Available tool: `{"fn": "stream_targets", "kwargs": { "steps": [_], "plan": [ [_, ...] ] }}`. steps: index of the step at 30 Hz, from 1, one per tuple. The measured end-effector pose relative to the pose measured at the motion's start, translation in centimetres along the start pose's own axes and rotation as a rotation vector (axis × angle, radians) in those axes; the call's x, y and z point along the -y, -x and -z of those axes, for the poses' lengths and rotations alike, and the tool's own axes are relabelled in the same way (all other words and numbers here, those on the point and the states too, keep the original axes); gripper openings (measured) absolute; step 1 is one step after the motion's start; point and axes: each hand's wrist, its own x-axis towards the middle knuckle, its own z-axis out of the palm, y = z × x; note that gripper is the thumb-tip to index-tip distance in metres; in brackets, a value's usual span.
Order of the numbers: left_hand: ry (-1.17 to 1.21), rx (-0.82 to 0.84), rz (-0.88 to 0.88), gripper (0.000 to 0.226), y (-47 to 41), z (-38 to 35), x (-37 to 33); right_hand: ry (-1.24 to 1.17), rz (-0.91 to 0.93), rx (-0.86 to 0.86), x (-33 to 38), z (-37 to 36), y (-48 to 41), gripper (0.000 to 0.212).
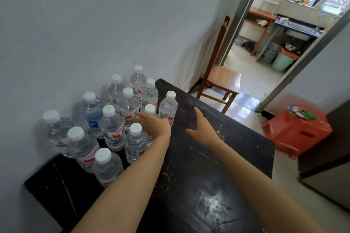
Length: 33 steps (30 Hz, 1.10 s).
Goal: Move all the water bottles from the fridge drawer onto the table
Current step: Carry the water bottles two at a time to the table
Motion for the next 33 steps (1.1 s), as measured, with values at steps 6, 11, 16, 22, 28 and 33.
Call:
{"fn": "stream_targets", "kwargs": {
  "steps": [6,11,16,22,28,33],
  "plan": [
    [-0.07,0.007,-0.19,0.084,1.8,0.6,-1.4,0.059,0.021,-0.032,0.4,1.5,2.2,0.083],
    [-0.139,0.093,-0.336,0.077,3.7,2.3,-2.0,0.121,0.067,-0.058,1.1,2.7,4.6,0.082],
    [-0.186,0.193,-0.447,0.074,5.3,4.6,-1.8,0.172,0.077,-0.065,0.8,3.4,7.4,0.08],
    [-0.243,0.246,-0.621,0.075,7.3,8.4,0.0,0.199,0.045,-0.068,-1.3,3.6,11.3,0.073],
    [-0.417,0.235,-0.762,0.078,9.1,13.0,2.3,0.247,0.05,-0.055,-2.3,2.5,14.8,0.068],
    [-0.601,0.326,-0.838,0.074,8.9,15.7,3.7,0.338,0.045,-0.067,-1.8,1.4,17.7,0.067]
  ]
}}
